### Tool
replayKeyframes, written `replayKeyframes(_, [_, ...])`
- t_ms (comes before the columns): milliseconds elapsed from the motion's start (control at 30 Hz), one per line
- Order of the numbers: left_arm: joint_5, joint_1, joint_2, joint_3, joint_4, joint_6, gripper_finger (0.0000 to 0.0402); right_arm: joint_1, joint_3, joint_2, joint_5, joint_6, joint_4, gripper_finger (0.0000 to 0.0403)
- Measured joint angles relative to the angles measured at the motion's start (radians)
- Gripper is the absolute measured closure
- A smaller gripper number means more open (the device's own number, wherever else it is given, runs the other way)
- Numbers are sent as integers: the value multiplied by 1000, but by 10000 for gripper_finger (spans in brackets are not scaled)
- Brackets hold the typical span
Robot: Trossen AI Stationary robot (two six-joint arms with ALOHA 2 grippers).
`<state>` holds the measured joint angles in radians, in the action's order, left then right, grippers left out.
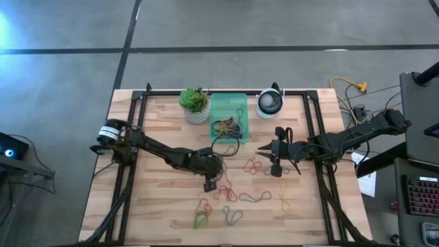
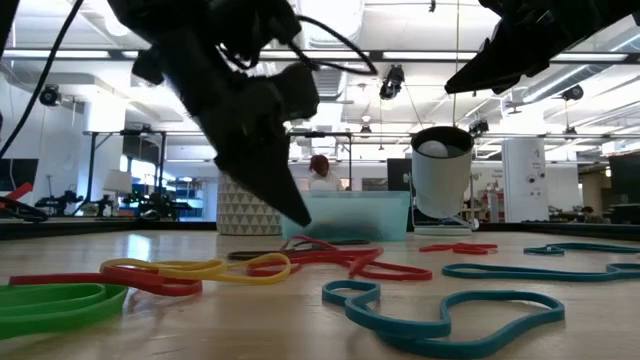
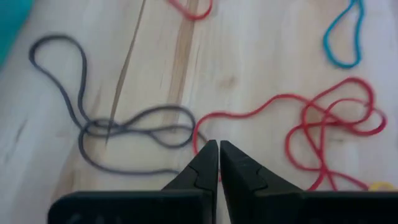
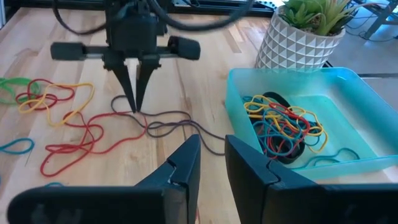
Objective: Pick and place rubber bands into bin
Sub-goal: Put the red rubber band into the green bin
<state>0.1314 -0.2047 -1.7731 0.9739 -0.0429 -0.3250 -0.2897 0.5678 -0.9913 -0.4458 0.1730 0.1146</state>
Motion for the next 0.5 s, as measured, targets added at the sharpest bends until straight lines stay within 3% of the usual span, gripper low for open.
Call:
replayKeyframes(367, [-4, 0, 66, 9, -17, 27, 401, 0, -1, 0, 0, 3, 2, 335])
replayKeyframes(500, [-63, 0, 57, 2, -27, 27, 399, 0, -2, 0, 0, 6, 1, 335])
